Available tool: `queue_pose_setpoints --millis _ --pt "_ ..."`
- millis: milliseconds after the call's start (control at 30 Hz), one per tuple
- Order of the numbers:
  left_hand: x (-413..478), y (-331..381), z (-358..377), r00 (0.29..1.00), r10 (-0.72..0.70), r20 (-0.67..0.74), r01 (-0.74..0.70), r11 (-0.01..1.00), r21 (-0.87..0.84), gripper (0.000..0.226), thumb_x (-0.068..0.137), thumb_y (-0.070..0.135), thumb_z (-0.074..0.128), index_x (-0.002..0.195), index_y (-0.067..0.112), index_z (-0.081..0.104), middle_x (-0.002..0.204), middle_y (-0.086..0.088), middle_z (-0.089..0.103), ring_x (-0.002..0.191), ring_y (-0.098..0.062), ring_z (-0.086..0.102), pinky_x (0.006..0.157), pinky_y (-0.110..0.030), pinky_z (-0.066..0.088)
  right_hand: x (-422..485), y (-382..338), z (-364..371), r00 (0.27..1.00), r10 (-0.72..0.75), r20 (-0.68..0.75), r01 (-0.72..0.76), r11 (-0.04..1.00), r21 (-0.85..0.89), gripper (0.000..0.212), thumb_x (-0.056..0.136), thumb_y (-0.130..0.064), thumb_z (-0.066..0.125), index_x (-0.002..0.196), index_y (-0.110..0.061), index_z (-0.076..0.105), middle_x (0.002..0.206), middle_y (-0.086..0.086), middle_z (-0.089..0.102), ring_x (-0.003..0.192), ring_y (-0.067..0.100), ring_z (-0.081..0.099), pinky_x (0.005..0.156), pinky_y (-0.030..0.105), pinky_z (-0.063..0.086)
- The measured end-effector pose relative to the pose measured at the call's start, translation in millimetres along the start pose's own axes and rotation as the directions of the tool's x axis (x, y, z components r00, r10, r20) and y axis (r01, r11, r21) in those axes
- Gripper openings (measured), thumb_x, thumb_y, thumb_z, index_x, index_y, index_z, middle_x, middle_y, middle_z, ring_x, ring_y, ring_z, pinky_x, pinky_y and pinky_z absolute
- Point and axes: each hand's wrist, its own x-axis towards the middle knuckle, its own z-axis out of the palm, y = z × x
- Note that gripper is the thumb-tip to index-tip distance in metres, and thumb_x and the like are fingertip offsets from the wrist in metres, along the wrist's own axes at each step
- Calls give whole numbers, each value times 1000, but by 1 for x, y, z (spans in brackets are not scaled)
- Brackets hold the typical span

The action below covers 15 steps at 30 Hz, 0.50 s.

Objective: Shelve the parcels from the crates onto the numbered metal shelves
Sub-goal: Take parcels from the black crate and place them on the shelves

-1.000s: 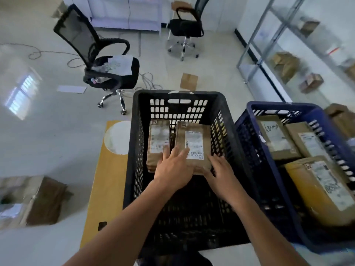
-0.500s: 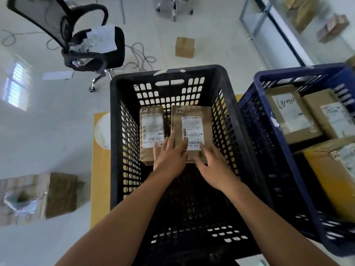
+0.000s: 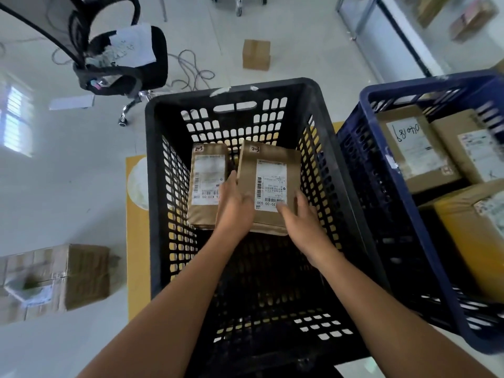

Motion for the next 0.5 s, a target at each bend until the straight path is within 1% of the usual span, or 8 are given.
queue_pose_setpoints --millis 67,100,167,200,300,367,433,500 --pt "-2 2 -5 1000 -19 -10 17 994 -108 71 102 14 53 161 32 18 149 8 38 93 -12 65 64 -24 61 -6 -6 -4 1000 11 -20 -10 998 65 87 93 -71 50 164 -44 8 170 1 15 153 29 27 123 52 28" --pt "-2 1 -7 1000 -27 -6 26 991 -129 70 100 12 55 159 30 24 144 6 44 87 -13 66 55 -17 57 -8 -9 -7 999 24 -26 -21 995 95 84 92 -70 51 163 -42 16 168 0 18 151 27 31 123 52 30" --pt "-3 -1 -13 998 -57 2 57 986 -154 64 97 7 58 153 25 35 137 -4 51 88 -16 66 52 -13 53 -14 -16 -14 999 45 -9 -43 985 166 58 93 -64 54 145 -40 45 158 1 30 136 23 45 118 51 40" --pt "-6 -2 -17 997 -80 6 80 984 -159 62 96 7 59 153 22 38 135 -5 49 92 -17 65 52 -11 52 -19 -19 -16 999 53 10 -54 981 189 48 92 -62 57 135 -40 52 151 1 36 129 20 49 114 51 44" --pt "-24 0 -32 996 -79 34 85 974 -209 56 97 8 60 150 18 42 116 4 57 95 -11 61 51 -8 49 -38 -28 -13 1000 -21 -11 22 991 133 51 89 -60 64 135 -39 55 146 2 41 125 20 51 114 47 43" --pt "-42 1 -45 999 -33 31 42 944 -327 57 97 9 62 148 24 42 110 11 62 99 -10 65 60 -12 56 -58 -38 -11 993 -108 -54 114 986 122 65 84 -65 67 142 -43 49 147 1 42 123 16 52 113 42 44" --pt "-59 4 -61 999 50 8 -42 902 -429 54 96 11 67 139 33 44 117 12 66 105 -12 70 80 -27 62 -84 -47 -12 980 -182 -75 190 973 127 84 79 -73 66 153 -48 35 148 -8 43 126 8 53 113 39 44" --pt "-74 13 -79 989 150 16 -121 852 -510 48 95 13 71 124 42 45 123 14 64 107 -10 71 90 -41 61 -114 -55 -12 959 -250 -134 266 956 119 86 84 -72 66 156 -53 23 141 -20 39 118 -8 50 101 24 43"
